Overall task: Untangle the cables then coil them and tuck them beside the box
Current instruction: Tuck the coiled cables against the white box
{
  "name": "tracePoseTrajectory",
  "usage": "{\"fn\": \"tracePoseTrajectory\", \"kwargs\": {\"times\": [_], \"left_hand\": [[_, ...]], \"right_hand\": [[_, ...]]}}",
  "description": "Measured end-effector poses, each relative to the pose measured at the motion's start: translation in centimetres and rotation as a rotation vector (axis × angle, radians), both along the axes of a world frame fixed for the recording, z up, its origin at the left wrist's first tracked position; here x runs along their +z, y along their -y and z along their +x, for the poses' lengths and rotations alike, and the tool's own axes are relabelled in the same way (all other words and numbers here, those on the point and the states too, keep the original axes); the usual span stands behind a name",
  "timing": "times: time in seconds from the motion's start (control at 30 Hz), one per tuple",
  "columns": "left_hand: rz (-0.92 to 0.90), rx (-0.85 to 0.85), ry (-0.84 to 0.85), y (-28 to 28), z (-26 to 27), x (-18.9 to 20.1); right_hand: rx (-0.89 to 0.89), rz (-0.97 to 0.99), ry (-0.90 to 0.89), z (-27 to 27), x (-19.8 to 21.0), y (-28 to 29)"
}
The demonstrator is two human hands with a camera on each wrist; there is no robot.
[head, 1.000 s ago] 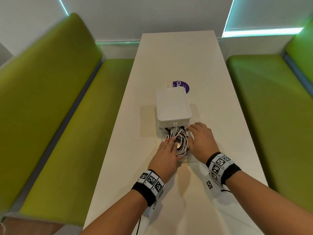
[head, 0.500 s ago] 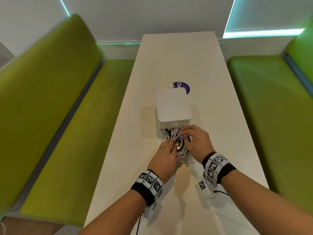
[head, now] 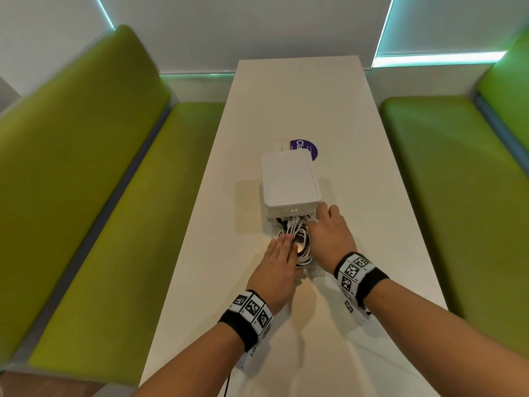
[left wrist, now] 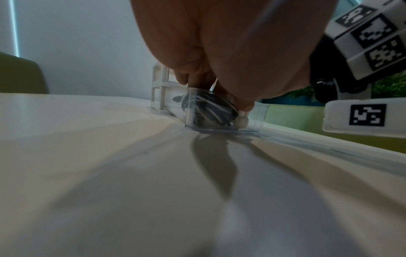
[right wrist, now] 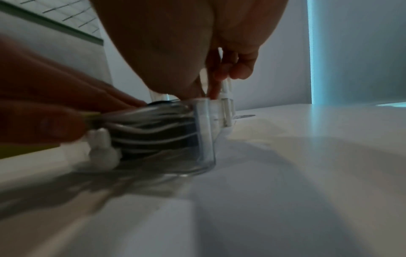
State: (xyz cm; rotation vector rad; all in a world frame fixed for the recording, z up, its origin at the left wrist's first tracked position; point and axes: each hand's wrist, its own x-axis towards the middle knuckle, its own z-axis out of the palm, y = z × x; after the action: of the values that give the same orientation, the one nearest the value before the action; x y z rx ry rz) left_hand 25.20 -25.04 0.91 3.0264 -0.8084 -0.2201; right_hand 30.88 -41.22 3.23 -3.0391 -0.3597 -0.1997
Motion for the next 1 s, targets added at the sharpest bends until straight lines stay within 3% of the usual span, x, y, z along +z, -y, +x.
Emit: {"fn": "tracePoseTrajectory", "kwargs": {"times": [0.13, 0.23, 0.33, 0.43, 0.57, 0.83, 1.0], "left_hand": [[0.029, -0.018, 0.000, -0.1, 0.4, 0.4], [0.042, -0.024, -0.007, 0.0, 0.4, 0.1], [0.039, -0.031, -0.015, 0.0, 0.4, -0.1], [-0.008, -0.019, -0.024, 0.1, 0.3, 0.3], [0.014, -0.020, -0.039, 0.0, 0.5, 0.0], [0.037, -0.061, 0.006, 0.0, 2.2, 0.7], [0.052, 0.000, 0.051, -0.2, 4.1, 0.3]], "right_hand": [[-0.034, -0.049, -0.162, 0.7, 1.1, 0.2], [-0.200, 0.211, -0.277, 2.4, 2.9, 1.5], [-0.273, 0.437, -0.212, 3.9, 4.1, 2.6], [-0.097, 0.540, -0.083, 4.8, 5.3, 2.8], [0.080, 0.514, -0.189, 5.1, 5.0, 2.5], [0.064, 0.471, -0.132, 3.8, 4.4, 2.5], [0.088, 0.425, -0.135, 3.1, 4.5, 2.3]]}}
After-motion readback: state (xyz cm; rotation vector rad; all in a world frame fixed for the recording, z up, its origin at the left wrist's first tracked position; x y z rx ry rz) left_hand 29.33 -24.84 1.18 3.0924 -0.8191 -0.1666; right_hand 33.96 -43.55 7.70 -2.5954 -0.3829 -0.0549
